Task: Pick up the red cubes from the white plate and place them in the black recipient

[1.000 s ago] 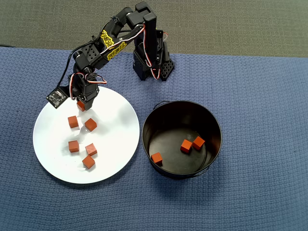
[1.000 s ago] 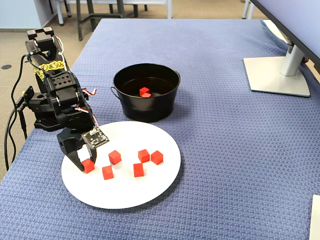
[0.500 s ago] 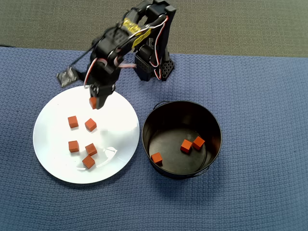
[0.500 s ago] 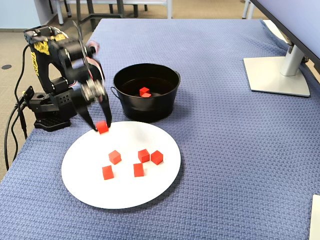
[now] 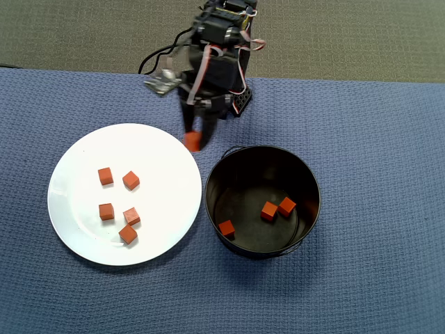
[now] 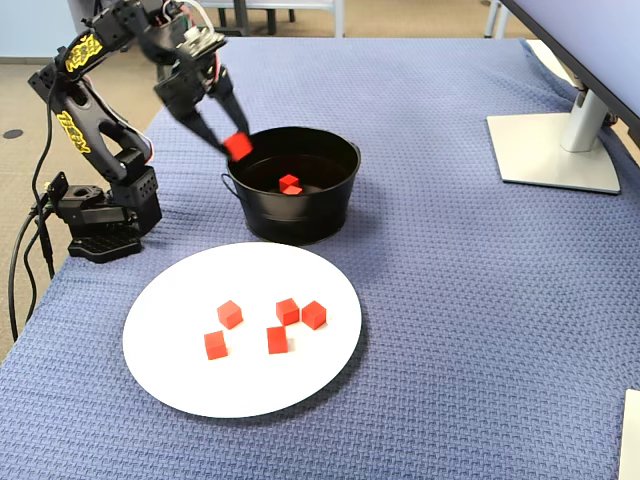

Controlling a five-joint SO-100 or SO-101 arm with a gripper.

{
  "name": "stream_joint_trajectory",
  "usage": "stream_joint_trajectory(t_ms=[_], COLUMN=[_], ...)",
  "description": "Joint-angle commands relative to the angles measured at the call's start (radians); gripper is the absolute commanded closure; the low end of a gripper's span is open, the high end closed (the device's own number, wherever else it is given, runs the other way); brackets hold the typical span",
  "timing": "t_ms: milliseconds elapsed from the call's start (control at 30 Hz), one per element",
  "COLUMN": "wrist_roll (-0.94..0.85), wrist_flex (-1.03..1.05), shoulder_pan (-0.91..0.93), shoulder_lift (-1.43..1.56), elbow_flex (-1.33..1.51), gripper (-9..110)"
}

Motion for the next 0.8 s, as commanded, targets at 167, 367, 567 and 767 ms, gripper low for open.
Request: stream_joint_trajectory(t_ms=[167,367,567,767], wrist_roll=[0.193,0.209,0.132,0.207], wrist_flex=[-0.169,-0.204,-0.166,-0.216], shoulder_pan=[-0.344,-0.462,-0.382,-0.11], shoulder_lift=[0.025,-0.035,-0.057,-0.069], elbow_flex=[0.14,0.189,0.137,0.118], gripper=[102,77,54,57])
